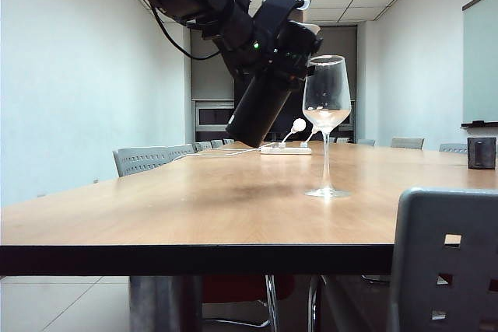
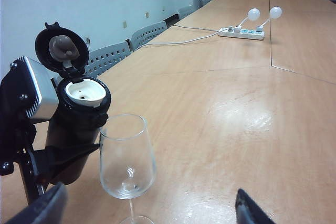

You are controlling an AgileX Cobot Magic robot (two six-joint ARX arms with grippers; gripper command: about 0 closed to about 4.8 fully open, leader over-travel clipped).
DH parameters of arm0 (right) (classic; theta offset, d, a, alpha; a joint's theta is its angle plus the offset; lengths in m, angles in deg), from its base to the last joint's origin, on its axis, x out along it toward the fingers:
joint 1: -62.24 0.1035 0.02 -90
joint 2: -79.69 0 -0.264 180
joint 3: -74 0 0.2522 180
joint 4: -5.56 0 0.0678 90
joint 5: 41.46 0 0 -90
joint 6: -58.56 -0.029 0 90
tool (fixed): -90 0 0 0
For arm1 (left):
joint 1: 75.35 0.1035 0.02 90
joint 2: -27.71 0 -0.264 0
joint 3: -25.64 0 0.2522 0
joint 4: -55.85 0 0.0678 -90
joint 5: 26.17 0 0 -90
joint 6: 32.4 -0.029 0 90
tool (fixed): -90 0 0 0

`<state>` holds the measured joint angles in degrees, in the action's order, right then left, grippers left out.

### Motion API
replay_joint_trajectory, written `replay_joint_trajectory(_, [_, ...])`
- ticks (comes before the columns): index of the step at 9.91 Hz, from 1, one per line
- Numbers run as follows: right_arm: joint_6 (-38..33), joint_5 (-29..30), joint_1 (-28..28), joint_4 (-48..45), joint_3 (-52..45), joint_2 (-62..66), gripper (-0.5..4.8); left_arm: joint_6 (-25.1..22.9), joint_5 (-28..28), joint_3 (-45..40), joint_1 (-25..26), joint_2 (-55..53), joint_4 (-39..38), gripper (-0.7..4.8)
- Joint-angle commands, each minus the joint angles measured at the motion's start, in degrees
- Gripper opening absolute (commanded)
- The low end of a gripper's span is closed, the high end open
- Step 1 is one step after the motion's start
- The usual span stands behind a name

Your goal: Pick up the black thermos cup, pour some water from it into the stemmed glass, and then put the thermos cup back on the table.

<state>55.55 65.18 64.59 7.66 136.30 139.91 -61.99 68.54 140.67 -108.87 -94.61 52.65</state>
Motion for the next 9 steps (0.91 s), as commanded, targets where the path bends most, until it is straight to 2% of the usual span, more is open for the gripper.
replay_joint_trajectory(1, [-0.22, 0.26, 0.0, -0.74, 0.13, -0.22, 4.13, -3.63, 6.8, 1.53, -0.02, 1.44, 5.77, 1.85])
replay_joint_trajectory(5, [-0.24, 0.31, 0.0, -0.59, 0.13, -0.22, 4.13, -10.6, 7.54, 2.99, -0.09, 1.44, 5.9, 1.84])
replay_joint_trajectory(6, [-0.24, 0.31, 0.0, -0.57, 0.13, -0.22, 4.13, -14.23, 7.8, 2.99, -0.09, 1.42, 5.81, 1.84])
replay_joint_trajectory(9, [-0.24, 0.7, 0.0, -0.55, 0.13, -0.22, 4.13, -17.84, 9.66, 2.99, -0.04, 1.42, 5.81, 1.84])
